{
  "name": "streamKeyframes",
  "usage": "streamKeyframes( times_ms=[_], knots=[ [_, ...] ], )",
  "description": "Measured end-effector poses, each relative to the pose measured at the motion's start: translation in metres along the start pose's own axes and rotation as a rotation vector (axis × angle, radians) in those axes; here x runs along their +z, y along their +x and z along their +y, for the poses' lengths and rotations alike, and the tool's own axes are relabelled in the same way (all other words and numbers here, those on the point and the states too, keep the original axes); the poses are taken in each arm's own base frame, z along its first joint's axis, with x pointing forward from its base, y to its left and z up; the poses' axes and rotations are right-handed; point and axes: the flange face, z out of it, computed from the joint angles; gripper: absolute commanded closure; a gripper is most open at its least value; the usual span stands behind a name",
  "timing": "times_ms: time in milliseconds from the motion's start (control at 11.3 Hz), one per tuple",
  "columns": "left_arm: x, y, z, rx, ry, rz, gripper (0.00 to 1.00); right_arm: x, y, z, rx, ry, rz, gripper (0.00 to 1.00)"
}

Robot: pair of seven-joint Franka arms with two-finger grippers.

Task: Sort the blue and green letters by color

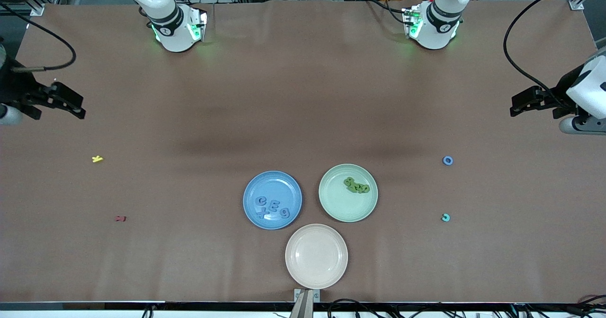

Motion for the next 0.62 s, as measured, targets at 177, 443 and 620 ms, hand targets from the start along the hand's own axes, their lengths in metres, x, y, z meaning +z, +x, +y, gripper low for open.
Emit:
streamKeyframes(
  times_ms=[177,443,620],
  knots=[
    [0.0001,0.0000,0.0000,0.000,0.000,0.000,0.00,-0.0154,-0.0032,0.0085,0.014,-0.002,0.011,0.00],
    [0.0003,0.0000,0.0000,0.000,0.000,-0.001,0.00,-0.0145,-0.0055,0.0090,0.015,-0.002,-0.009,0.00],
    [0.0005,0.0000,0.0000,0.000,0.000,-0.001,0.00,-0.0140,-0.0061,0.0090,0.015,-0.002,-0.015,0.00]
  ],
)
